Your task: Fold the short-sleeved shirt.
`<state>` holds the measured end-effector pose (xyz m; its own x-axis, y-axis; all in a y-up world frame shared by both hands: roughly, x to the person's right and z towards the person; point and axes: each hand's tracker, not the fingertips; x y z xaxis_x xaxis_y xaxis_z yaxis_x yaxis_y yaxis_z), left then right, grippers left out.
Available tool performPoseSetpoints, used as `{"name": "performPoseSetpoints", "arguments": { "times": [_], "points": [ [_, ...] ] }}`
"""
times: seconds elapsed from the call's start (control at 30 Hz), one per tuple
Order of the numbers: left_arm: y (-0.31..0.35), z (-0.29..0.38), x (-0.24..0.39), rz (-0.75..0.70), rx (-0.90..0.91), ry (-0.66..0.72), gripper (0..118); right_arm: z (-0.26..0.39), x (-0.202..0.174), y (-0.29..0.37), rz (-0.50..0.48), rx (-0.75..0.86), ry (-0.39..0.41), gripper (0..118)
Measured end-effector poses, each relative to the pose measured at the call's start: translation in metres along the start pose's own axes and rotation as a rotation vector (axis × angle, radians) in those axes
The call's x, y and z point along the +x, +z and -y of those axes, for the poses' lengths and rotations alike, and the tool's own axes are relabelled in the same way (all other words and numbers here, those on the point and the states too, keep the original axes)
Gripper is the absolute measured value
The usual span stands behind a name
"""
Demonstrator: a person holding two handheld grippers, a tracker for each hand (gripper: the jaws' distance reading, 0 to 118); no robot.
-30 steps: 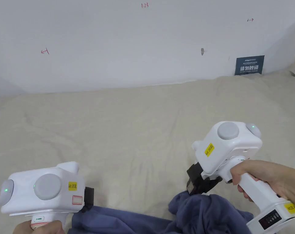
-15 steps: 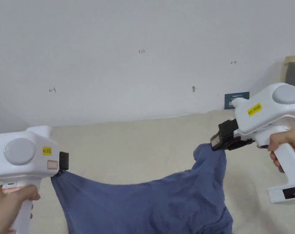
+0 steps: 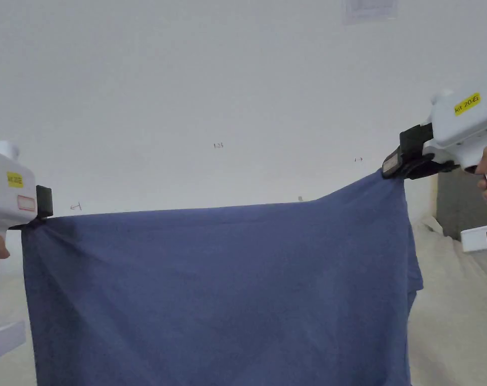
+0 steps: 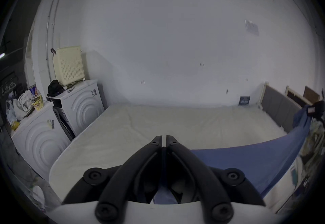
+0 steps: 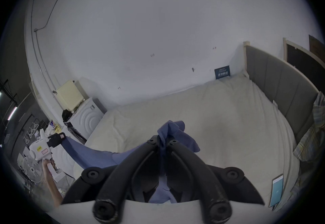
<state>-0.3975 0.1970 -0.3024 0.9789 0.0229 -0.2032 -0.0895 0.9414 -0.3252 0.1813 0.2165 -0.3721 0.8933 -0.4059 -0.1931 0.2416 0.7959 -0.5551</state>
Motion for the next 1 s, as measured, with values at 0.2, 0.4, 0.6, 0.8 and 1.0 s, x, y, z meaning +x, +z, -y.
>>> {"name": "performPoseSetpoints", "arguments": {
  "times": [0.2,0.4,0.6,0.8,1.0],
  "points": [
    [0.01,-0.04,0.004,-0.014,0.075,-0.034,3,-0.03,-0.01,0.025,-0.043,0.083,0.006,5],
    [0.006,-0.057,0.008,-0.014,0.114,-0.03,3,-0.03,-0.021,0.029,-0.034,0.102,0.026,5],
    [-0.021,-0.06,0.008,-0.009,0.107,-0.025,3,-0.038,-0.008,0.005,-0.042,0.097,-0.002,5],
    [-0.068,-0.07,0.023,-0.022,0.068,-0.087,3,-0.061,-0.003,-0.034,-0.005,0.091,-0.005,5],
    [-0.121,-0.089,0.03,-0.025,0.062,-0.048,3,-0.093,-0.004,-0.07,-0.001,0.125,-0.02,5]
  ]
}}
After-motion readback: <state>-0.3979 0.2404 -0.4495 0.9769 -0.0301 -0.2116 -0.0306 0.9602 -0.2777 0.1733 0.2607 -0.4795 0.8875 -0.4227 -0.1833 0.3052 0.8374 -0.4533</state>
